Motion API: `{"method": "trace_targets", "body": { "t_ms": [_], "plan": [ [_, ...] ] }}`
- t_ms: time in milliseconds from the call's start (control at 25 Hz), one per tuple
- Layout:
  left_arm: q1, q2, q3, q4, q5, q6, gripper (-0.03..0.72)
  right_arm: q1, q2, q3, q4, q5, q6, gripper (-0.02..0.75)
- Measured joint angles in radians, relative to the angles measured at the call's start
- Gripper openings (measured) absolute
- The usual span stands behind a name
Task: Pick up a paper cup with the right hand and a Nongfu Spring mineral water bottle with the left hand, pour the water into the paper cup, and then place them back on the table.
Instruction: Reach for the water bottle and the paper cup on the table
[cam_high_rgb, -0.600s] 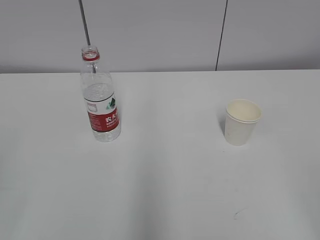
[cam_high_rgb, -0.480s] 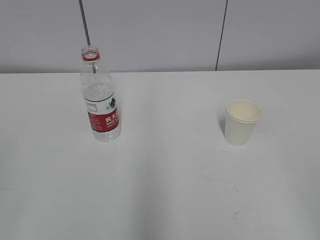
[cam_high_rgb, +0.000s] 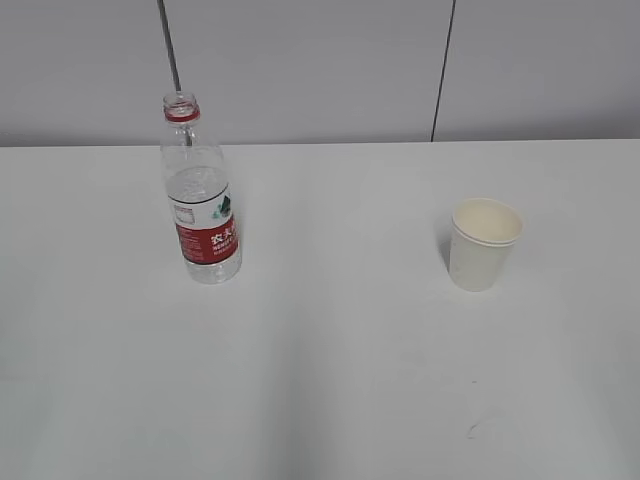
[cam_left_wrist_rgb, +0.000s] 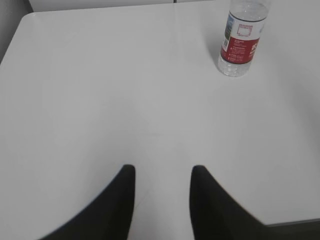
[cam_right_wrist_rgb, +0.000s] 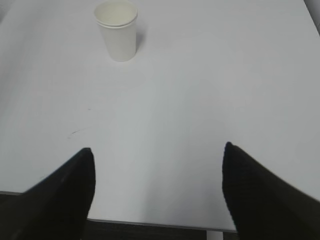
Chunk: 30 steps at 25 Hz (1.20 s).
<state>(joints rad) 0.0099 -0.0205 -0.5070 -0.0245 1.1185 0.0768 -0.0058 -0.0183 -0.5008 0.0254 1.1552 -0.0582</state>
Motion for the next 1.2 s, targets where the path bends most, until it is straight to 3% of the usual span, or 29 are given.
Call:
{"method": "trace_targets", "body": {
  "t_ms": [240, 480, 640, 840, 1200],
  "plan": [
    [0.000, 0.000, 0.000, 0.000, -0.002, 0.000, 0.239, 0.000, 0.016, -0.028, 0.006, -0.040, 0.000, 0.590],
    [0.000, 0.000, -0.004, 0.000, -0.013, 0.000, 0.239, 0.000, 0.218, -0.043, 0.009, -0.248, 0.000, 0.590],
    [0.000, 0.037, -0.019, 0.003, -0.090, 0.000, 0.239, 0.000, 0.367, -0.043, 0.006, -0.496, 0.000, 0.590],
    [0.000, 0.162, -0.019, -0.018, -0.344, 0.013, 0.239, 0.000, 0.543, -0.023, -0.025, -0.864, 0.000, 0.590],
    [-0.010, 0.457, 0.009, -0.024, -0.802, 0.056, 0.239, 0.000, 0.840, 0.179, -0.025, -1.426, 0.000, 0.590]
  ]
}}
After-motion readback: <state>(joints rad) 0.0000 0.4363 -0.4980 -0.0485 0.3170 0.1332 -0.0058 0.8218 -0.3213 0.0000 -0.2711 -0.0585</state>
